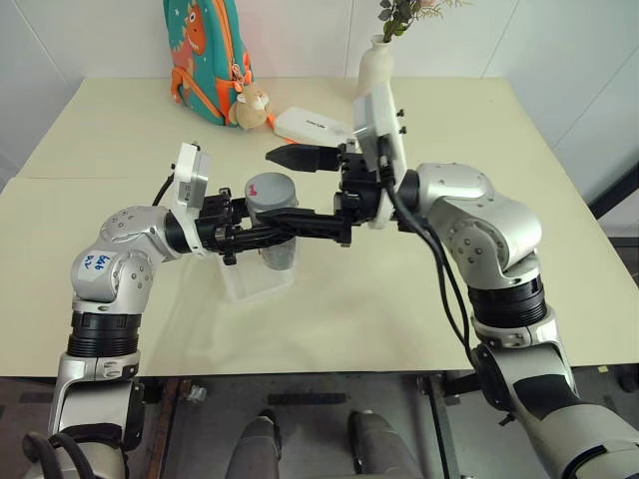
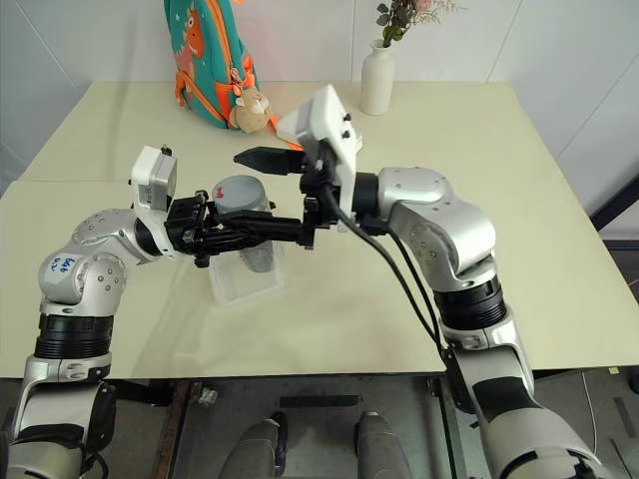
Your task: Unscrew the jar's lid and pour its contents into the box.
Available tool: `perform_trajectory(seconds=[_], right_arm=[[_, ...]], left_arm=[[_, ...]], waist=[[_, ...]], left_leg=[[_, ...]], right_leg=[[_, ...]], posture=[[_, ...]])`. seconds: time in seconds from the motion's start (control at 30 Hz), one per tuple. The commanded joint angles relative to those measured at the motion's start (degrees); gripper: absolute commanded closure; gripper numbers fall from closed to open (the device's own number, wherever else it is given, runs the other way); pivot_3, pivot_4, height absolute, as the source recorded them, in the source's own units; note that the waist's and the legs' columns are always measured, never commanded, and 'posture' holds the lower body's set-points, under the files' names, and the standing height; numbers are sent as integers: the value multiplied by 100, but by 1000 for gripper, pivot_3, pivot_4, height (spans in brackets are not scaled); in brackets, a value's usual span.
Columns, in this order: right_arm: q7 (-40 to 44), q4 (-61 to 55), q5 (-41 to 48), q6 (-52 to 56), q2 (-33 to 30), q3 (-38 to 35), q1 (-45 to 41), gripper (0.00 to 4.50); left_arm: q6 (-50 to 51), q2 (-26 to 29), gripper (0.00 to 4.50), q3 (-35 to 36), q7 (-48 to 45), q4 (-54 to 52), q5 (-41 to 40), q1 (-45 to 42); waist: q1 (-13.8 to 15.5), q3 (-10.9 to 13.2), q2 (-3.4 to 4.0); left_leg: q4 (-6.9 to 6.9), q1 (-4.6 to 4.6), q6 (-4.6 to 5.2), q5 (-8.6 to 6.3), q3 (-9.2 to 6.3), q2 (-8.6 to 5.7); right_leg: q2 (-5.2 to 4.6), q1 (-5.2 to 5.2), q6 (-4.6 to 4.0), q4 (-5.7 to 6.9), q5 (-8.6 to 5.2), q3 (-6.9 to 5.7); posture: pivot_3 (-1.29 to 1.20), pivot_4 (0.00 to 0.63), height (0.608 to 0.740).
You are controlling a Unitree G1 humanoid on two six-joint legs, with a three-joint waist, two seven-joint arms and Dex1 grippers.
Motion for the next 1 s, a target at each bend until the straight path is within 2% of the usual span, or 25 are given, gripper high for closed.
perform_trajectory(seconds=[0.03, 0.4, 0.73, 0.87, 1.0], right_arm=[[-206, -124, -185, -128, 160, 113, -173, 14], [-159, 736, -569, -398, 144, -31, -604, 14], [757, 1296, -313, -626, -748, -481, -519, 14], [1067, 1381, -104, -417, -1176, -719, -446, 14], [1179, 1170, 232, -14, -1274, -898, -366, 14]], left_arm=[[-53, -35, 2489, -5, 2, -107, -6, -57], [-14, -64, 2489, -30, 18, -210, -48, 14], [52, -8, 2489, -18, 54, -284, -117, 28], [-197, -143, 2489, 205, 161, -277, -181, -5], [-545, -101, 2489, 193, 71, -194, 47, 28]], waist=[[4, 0, 0], [0, 0, 0], [4, 1, 1], [21, 1, 0], [-22, 2, 1]], left_leg=[[0, 0, 0, 0, 0, 0], [-2, 0, 0, 0, 0, 0], [0, -1, 0, 0, 0, -1], [-1, -1, 0, 0, 0, -1], [-4, 1, 0, 0, 4, -1]], right_leg=[[0, 0, 0, 0, 0, 0], [0, -1, 0, -1, 0, 0], [0, 0, 0, -2, 0, 0], [-1, 1, 0, -5, 0, 0], [-1, 1, 0, -5, 0, 4]], posture=[[0, 150, 740], [0, 150, 740], [0, 150, 740], [0, 150, 740], [0, 150, 740]])
